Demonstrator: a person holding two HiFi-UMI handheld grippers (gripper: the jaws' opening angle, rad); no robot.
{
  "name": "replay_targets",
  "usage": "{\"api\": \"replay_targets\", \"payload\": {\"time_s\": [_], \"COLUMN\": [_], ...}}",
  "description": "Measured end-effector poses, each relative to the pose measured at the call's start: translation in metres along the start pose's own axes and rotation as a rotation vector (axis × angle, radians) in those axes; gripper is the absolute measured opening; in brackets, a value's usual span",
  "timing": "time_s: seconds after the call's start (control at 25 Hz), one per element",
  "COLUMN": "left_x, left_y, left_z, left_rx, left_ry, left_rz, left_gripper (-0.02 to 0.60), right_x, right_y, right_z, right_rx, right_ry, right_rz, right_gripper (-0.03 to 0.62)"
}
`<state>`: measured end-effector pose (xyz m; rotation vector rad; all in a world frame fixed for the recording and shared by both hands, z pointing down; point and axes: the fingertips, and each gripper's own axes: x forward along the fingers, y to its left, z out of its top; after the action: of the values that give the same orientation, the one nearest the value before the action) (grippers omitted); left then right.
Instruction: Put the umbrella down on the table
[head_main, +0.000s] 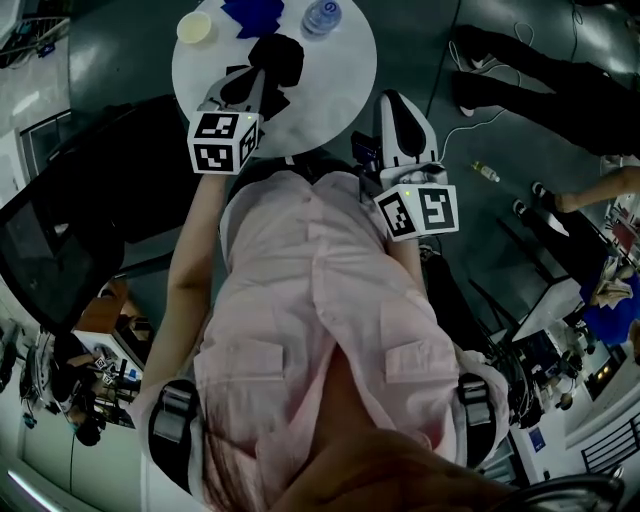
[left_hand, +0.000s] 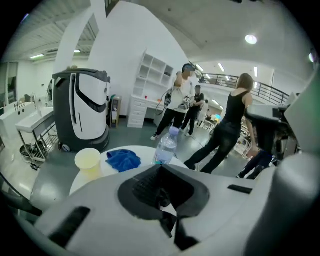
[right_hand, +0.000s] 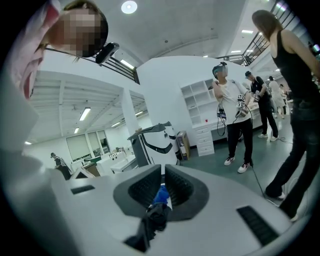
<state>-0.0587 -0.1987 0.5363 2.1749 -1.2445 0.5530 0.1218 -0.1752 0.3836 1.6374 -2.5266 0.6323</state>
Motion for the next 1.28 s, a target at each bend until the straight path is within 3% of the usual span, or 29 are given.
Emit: {"api": "replay_targets", "payload": {"time_s": [0.28,0.68,1.12,1.28], "left_x": [-0.058,-0.164,-0.234,-0.243], "left_y": [-0.014,-0.012,-0.027,-0.025], "left_z": [0.059,0.123,0.123,0.115], "left_rx": [0.007,0.046,0.101,0.054], "left_ry": [-0.202,-0.494,-0.626,-0.655], "left_rz": [0.020,0.125,0.192,0.205], "left_gripper": [0.018,0.018,0.018,0.018], "right_x": [0.003,0.008,0.008,0.006], "right_y": [0.013,0.038,0.063,0.068], "right_z": [0.005,0.010,0.019,0.020], "right_rx": [-0.013,-0.047,-0.111,-0.129], "right_ry": [-0.013,-0.024,-0.035,-0.034], "right_rz": [0.021,0.079,0.137,0.150], "right_gripper": [0.040,0.040,0.040,0.040]}}
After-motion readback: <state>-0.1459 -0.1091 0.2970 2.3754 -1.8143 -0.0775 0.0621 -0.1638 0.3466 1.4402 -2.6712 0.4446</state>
